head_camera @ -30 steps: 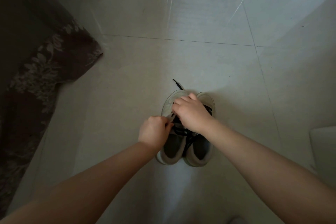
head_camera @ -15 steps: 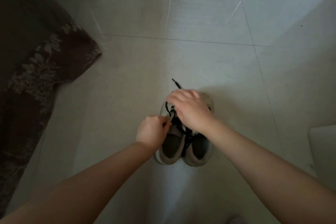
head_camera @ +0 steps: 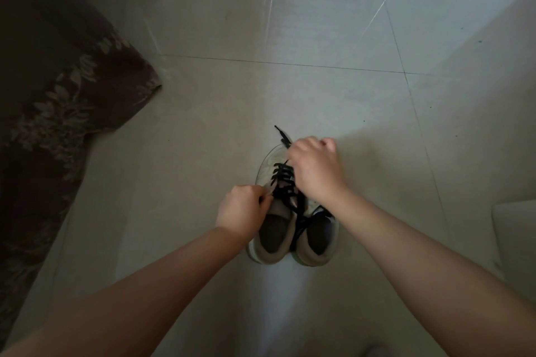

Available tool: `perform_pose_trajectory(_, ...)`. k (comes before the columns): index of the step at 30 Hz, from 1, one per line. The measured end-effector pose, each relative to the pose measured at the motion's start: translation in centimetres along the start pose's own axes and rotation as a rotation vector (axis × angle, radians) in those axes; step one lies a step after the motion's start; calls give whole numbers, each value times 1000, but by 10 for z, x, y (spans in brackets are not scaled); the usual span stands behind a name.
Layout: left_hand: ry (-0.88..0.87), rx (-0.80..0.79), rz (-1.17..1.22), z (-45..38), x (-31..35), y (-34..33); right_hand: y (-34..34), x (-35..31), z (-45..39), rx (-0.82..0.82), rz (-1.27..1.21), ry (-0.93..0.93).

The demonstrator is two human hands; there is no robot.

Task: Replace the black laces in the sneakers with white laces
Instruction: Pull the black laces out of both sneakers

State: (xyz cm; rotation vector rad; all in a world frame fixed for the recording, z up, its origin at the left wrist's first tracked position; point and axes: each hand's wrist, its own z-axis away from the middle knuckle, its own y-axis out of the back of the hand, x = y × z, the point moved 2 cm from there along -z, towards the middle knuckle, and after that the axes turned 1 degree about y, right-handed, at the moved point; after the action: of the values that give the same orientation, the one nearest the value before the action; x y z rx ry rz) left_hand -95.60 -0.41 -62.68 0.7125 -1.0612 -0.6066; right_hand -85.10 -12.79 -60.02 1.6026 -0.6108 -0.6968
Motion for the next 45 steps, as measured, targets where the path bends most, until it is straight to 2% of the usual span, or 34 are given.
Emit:
perform_pose_trajectory(3, -16, -8, -31, 1, 1, 0, 17, 28, 3, 61, -64, -319)
perform_pose_trajectory(5, -21, 1, -19, 1, 1, 0, 20, 38, 5, -26, -65, -449)
perform_pose_trajectory(6, -21, 5, -10, 2, 0, 0, 17, 39, 7, -97, -43, -443)
perform_pose_trajectory(8, -23, 7, -11, 3, 0, 0, 10, 27, 11, -170, -38, -313)
perform_pose_trajectory(11, -44, 14, -29, 2, 1, 0, 4, -4, 14, -153, -152, 32)
perform_pose_trajectory(14, -45, 18, -22, 1, 3, 0, -4, -25, 12, -279, -107, 267)
perform_pose_trajectory(15, -39, 12, -25, 1, 3, 0, -5, -29, 10, -318, -63, 302)
perform_pose_trajectory(17, -32, -5, -27, 1, 2, 0, -7, -30, 6, -281, -24, 335)
perform_pose_trajectory(21, -27, -13, -40, 0, 1, 0, -6, -26, 1, -292, 23, 323)
perform_pose_trajectory(24, -25, -10, -57, 2, 2, 0, -6, -26, 5, -213, 102, 297)
perform_pose_trajectory(30, -24, 11, -24, 4, 0, 1, 5, 21, 7, 12, 126, -83)
perform_pose_trajectory(34, -39, 10, -33, 5, 1, 3, 12, 39, 14, 44, 105, -236)
perform_pose_trajectory(37, -40, 17, -27, 6, 1, 4, 27, 64, 9, 32, 34, -498)
perform_pose_trajectory(39, -37, 21, -13, 6, 1, 3, 29, 75, 7, 16, -73, -599)
perform_pose_trajectory(41, -23, 21, 0, 5, 1, 3, 26, 62, 8, -7, -179, -535)
perform_pose_trajectory(43, -16, 27, 22, 5, 2, 3, 18, 37, 12, -56, -283, -313)
perform_pose_trajectory(45, -25, 48, 47, 6, 3, 5, 11, 11, 16, -224, -372, -99)
